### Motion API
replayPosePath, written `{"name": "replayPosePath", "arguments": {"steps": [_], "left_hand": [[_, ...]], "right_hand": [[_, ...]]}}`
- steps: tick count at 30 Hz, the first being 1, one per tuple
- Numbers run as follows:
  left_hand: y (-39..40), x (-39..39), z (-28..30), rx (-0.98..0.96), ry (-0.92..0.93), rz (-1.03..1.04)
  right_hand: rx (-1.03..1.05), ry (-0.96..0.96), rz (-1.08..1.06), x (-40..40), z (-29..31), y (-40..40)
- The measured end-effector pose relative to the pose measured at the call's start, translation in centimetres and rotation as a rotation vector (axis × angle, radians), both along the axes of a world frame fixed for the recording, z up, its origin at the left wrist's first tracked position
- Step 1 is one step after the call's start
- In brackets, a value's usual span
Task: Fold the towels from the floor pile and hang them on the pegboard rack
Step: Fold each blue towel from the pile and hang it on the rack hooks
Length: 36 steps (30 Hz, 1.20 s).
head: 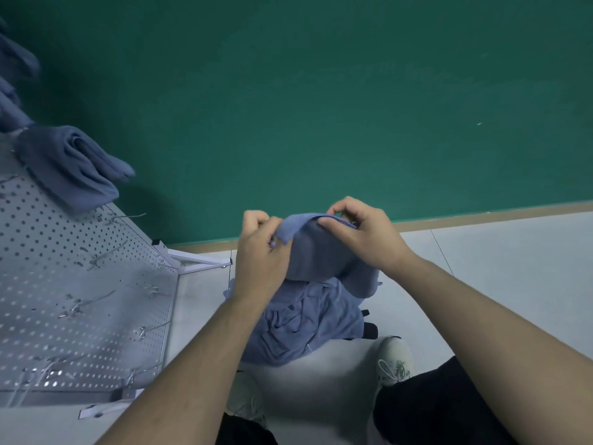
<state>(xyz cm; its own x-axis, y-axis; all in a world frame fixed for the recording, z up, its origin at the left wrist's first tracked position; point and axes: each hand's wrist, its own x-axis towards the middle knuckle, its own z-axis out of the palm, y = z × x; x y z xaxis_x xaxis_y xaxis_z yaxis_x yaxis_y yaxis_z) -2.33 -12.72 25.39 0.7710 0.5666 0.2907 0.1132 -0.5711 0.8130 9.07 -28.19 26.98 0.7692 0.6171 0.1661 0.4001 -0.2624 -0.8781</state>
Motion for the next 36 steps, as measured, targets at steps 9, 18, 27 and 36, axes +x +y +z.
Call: {"name": "replayPosePath", "arguments": {"steps": [9, 18, 27, 36], "left_hand": [[0.3, -0.5, 2.1, -0.563, -0.148, 0.117], [1.4, -2.2, 2.6, -0.630, -0.135, 0.269], [1.1, -3.7, 3.7, -1.344, -0.002, 0.331], [2.4, -3.7, 2.1, -1.273, -0.030, 0.377]], "right_hand": [[-0.447, -0.086, 0.144, 2.3, -0.1, -2.8], [-0.405, 0.165, -0.031, 1.8, -0.7, -4.0], [-0.001, 0.572, -0.131, 0.0, 1.1, -4.3], [0.005, 0.983, -0.089, 0.5, 0.6, -5.4]]}}
